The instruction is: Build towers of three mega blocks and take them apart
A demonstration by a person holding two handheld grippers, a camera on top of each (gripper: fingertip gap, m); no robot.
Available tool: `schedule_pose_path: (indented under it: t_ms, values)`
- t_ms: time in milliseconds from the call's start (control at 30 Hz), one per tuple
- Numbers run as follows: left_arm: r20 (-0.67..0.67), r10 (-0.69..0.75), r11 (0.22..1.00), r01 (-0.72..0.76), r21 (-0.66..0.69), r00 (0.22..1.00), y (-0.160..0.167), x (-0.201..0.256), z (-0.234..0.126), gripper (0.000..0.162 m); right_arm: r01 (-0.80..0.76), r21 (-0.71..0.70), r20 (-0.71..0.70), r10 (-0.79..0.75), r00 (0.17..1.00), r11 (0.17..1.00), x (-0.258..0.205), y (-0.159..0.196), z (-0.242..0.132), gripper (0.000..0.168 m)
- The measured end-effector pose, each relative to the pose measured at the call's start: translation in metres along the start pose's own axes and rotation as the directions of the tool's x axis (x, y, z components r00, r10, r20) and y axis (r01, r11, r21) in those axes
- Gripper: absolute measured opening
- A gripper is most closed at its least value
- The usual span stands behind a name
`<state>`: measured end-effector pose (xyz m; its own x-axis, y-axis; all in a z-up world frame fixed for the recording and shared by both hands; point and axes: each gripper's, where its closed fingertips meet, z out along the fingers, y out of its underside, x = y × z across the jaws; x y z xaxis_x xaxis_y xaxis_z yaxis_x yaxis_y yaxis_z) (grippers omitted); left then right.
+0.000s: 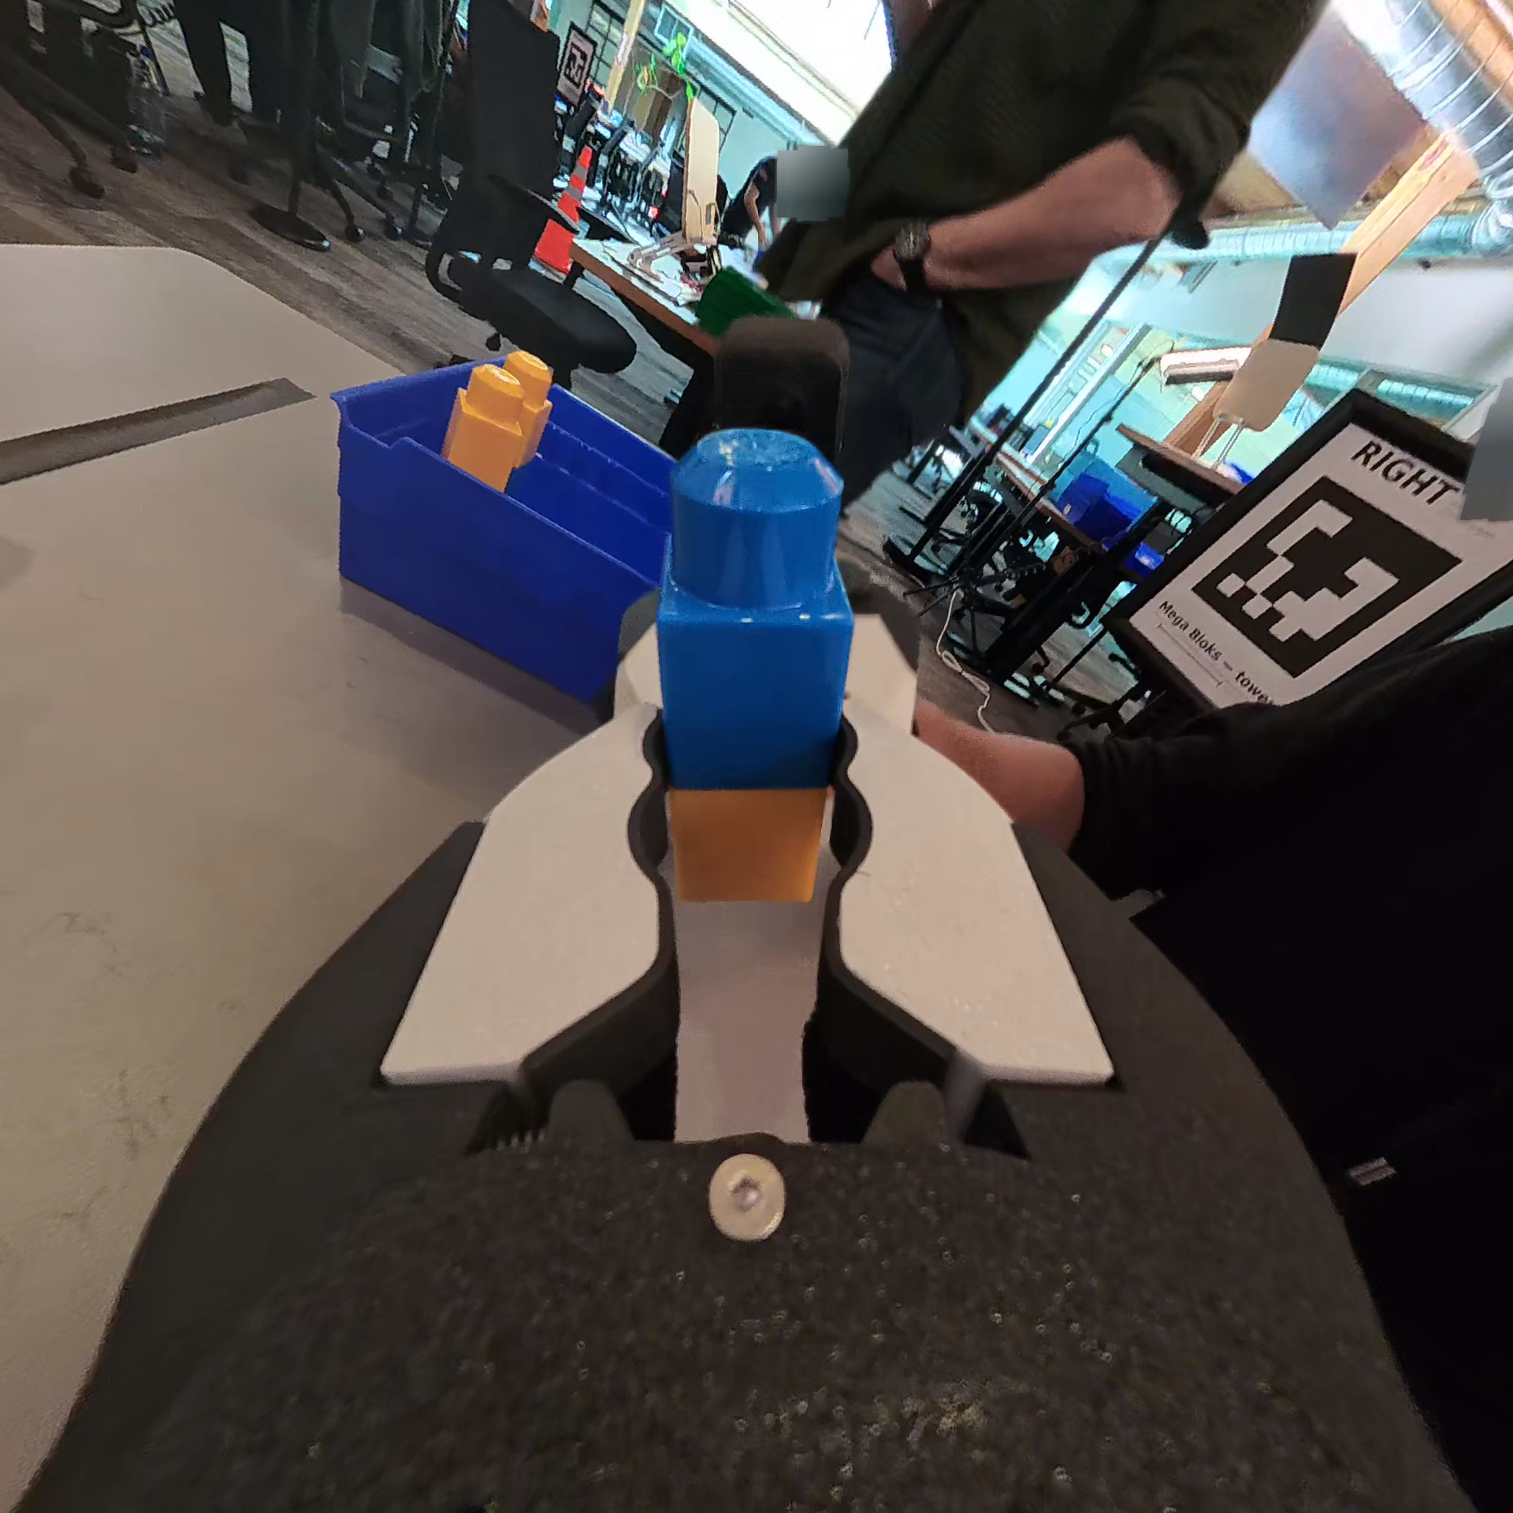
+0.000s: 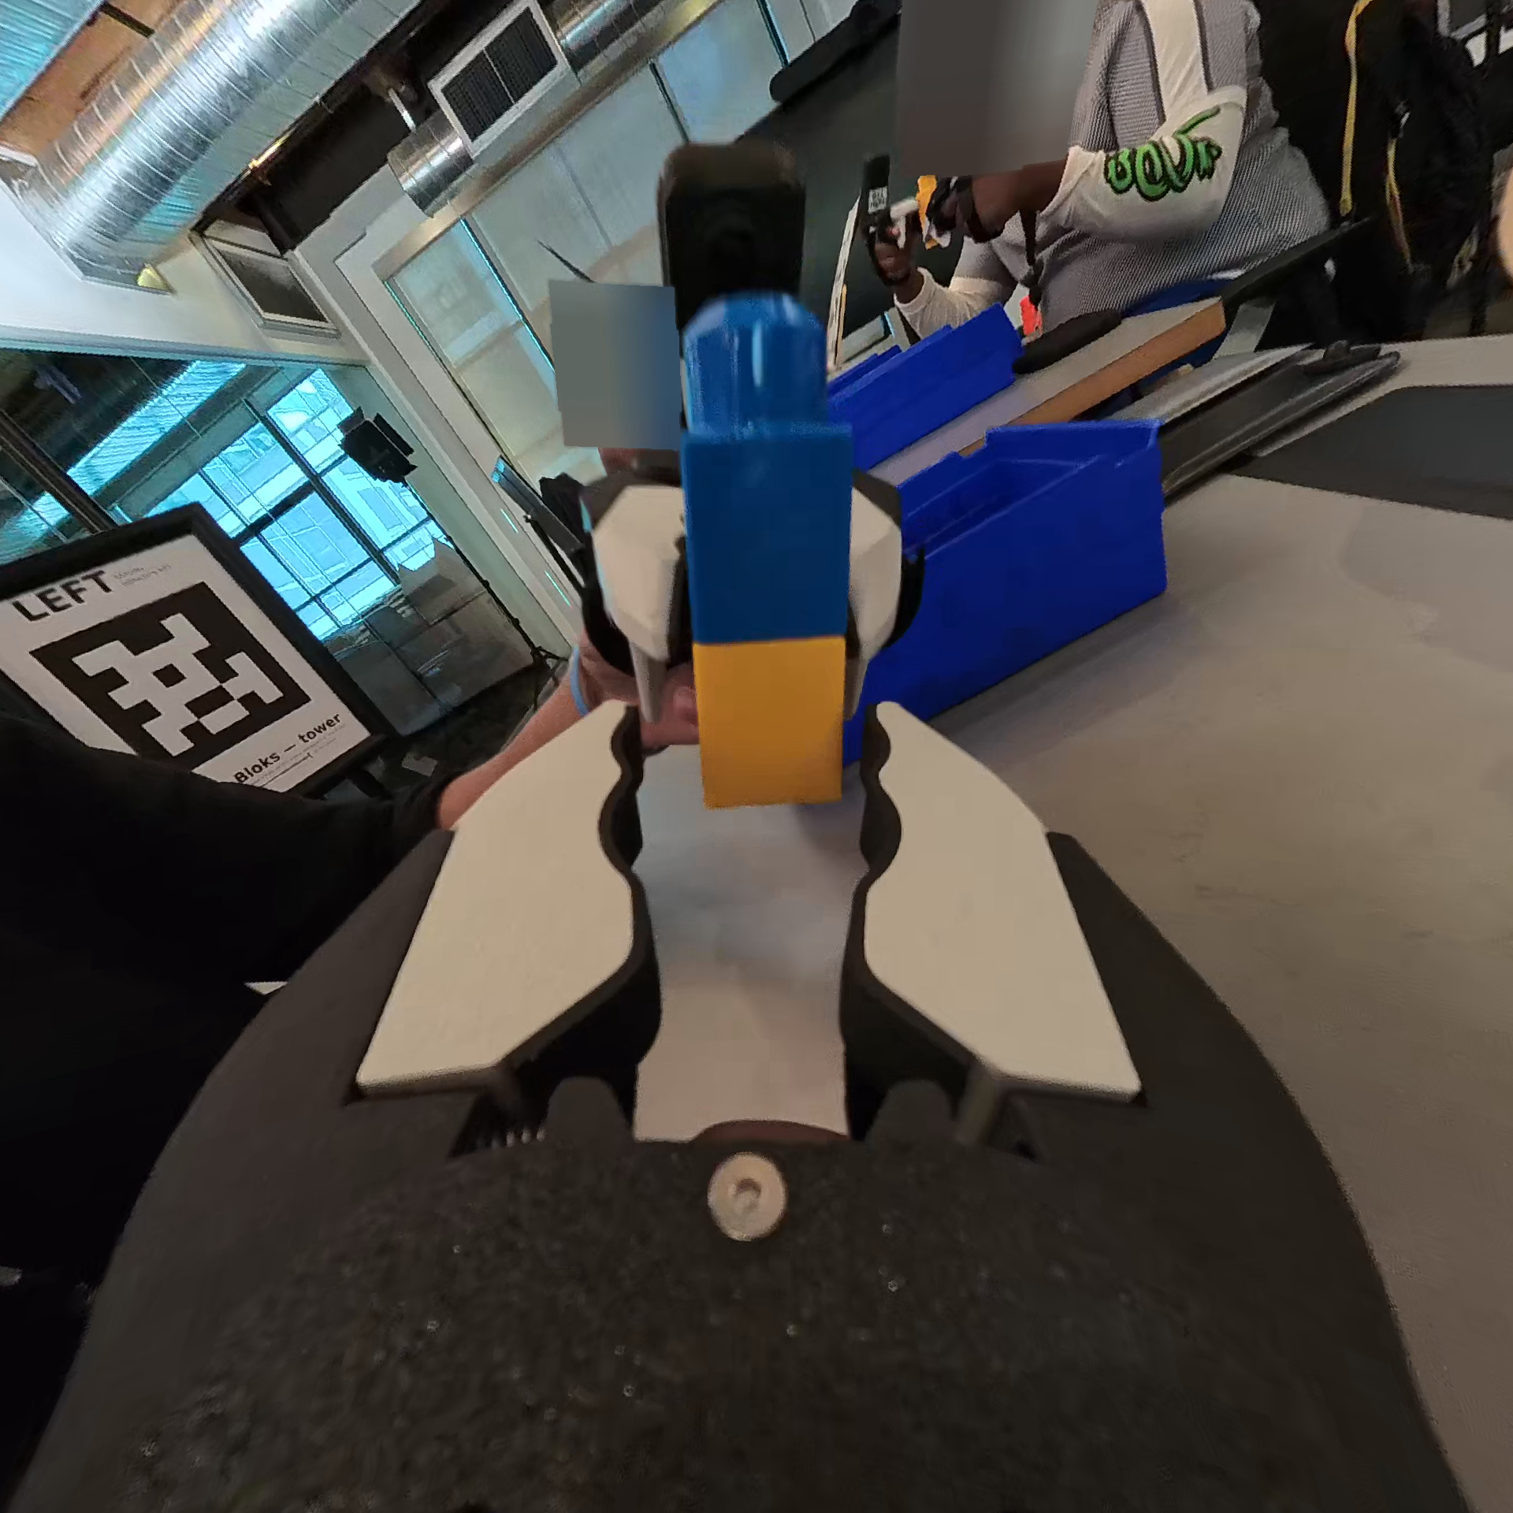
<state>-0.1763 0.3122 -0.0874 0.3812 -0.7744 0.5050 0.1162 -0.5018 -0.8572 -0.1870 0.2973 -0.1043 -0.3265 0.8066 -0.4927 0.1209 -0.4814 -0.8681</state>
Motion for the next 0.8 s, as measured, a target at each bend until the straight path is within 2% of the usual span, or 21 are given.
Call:
schedule_pose_path:
  t_ms: [133, 233, 333, 500, 567, 633, 667, 800]
  values:
    - [-0.022, 0.042, 0.996, -0.044, -0.073, 0.999, 0.014, 0.003, 0.004, 0.036, 0.034, 0.043, -0.024, -0.033, 0.999, 0.999, -0.001, -0.017, -0.012, 0.054]
    - [-0.052, 0.045, 0.991, -0.051, -0.120, 0.998, 0.025, 0.007, 0.014, 0.036, 0.040, 0.030, -0.023, -0.039, 0.999, 0.999, -0.001, -0.015, -0.011, 0.053]
    - [-0.063, 0.040, 0.984, -0.051, -0.173, 0.997, 0.035, 0.009, 0.022, 0.036, 0.040, 0.029, 0.009, -0.040, 0.999, 0.999, -0.004, -0.012, -0.011, 0.035]
    - [-0.010, 0.009, 0.991, -0.010, -0.130, 1.000, 0.030, 0.003, 0.022, 0.037, 0.035, 0.026, -0.014, -0.034, 0.999, 0.999, 0.000, -0.014, -0.014, 0.034]
    - [0.029, 0.001, 0.991, 0.003, -0.136, 1.000, 0.033, 0.002, 0.019, 0.041, 0.039, 0.044, -0.024, -0.038, 0.999, 0.998, 0.000, -0.018, -0.016, 0.035]
    - [0.116, -0.006, 0.993, 0.020, -0.118, 0.993, 0.041, 0.001, 0.011, 0.056, 0.045, 0.055, -0.029, -0.043, 0.999, 0.997, -0.001, -0.022, -0.019, 0.035]
    - [0.153, -0.010, 0.995, 0.026, -0.099, 0.988, 0.047, 0.004, 0.005, 0.058, 0.050, 0.057, -0.034, -0.049, 0.998, 0.997, -0.002, -0.025, -0.022, 0.035]
    - [0.306, 0.029, 1.000, -0.027, -0.011, 0.952, 0.068, 0.036, -0.038, 0.068, 0.077, 0.057, -0.052, -0.074, 0.996, 0.995, -0.004, -0.032, -0.028, 0.035]
